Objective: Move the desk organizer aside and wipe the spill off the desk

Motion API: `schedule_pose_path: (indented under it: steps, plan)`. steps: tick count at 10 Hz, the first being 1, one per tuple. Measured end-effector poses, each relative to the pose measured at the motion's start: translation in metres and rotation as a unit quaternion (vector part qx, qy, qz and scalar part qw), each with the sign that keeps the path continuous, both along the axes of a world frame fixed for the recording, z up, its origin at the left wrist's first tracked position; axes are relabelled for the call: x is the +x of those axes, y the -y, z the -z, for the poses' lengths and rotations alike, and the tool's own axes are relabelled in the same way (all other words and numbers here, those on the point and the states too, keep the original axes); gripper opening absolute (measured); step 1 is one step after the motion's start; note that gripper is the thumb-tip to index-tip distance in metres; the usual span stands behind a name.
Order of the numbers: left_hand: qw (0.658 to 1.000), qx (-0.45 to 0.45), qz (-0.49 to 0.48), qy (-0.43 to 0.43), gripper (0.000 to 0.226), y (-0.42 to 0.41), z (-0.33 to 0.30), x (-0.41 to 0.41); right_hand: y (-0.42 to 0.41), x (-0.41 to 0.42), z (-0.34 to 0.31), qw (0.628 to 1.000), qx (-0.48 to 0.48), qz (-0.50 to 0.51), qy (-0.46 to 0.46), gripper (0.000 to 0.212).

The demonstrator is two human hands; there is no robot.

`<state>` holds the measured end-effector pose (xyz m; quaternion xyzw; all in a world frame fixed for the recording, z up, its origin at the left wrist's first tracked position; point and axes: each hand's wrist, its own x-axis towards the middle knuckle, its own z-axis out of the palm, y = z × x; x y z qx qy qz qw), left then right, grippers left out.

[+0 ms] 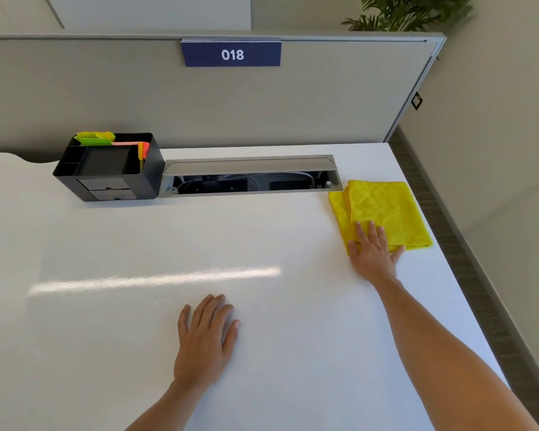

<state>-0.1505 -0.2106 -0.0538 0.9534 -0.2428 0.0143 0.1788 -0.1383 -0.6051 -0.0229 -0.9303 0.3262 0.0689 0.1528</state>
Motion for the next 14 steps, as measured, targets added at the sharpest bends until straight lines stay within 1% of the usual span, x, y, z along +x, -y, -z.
schedule_pose_path:
  steps: [2, 4, 5, 6, 7, 8, 9, 10, 12, 13, 14]
  plan:
    - [1.0, -0.001, 0.0, 0.001, 0.031, 0.0, 0.0, 0.0, 0.007, 0.013, -0.007, 0.999, 0.008, 0.012, -0.047, 0.055]
    - [1.0, -0.006, -0.001, 0.007, 0.032, 0.0, -0.001, 0.0, 0.004, 0.018, -0.01, 0.997, 0.012, 0.024, -0.069, 0.054]
    - [1.0, -0.009, 0.001, 0.009, 0.033, 0.0, -0.002, -0.001, -0.001, 0.015, -0.014, 0.997, -0.015, 0.024, -0.067, 0.054]
    - [1.0, -0.01, 0.0, 0.01, 0.033, 0.0, -0.003, -0.001, -0.023, 0.008, -0.014, 0.994, -0.106, 0.009, -0.023, 0.054]
    - [1.0, -0.011, -0.002, 0.009, 0.033, 0.0, -0.004, 0.0, -0.06, 0.003, -0.01, 0.989, -0.14, -0.034, 0.015, 0.054]
    - [1.0, -0.011, 0.001, 0.003, 0.034, 0.001, -0.006, -0.002, -0.099, -0.002, -0.003, 0.987, -0.131, -0.069, 0.063, 0.054]
    - [1.0, -0.02, 0.002, -0.001, 0.033, 0.0, -0.007, 0.0, -0.144, -0.011, 0.006, 0.985, -0.106, -0.112, 0.082, 0.053]
    - [0.999, -0.036, 0.003, -0.003, 0.029, -0.002, -0.009, -0.003, -0.183, -0.026, 0.012, 0.979, -0.099, -0.155, 0.082, 0.051]
    - [0.99, -0.14, -0.015, -0.015, 0.039, -0.009, -0.019, 0.0, -0.235, -0.04, 0.008, 0.974, -0.09, -0.189, 0.086, 0.052]
    - [0.987, -0.157, -0.019, -0.004, 0.043, -0.013, -0.024, 0.006, -0.245, -0.039, 0.007, 0.975, -0.072, -0.197, 0.071, 0.057]
    - [0.993, -0.113, -0.024, -0.007, 0.05, -0.029, -0.03, 0.01, -0.259, -0.04, 0.004, 0.975, -0.061, -0.203, 0.07, 0.059]
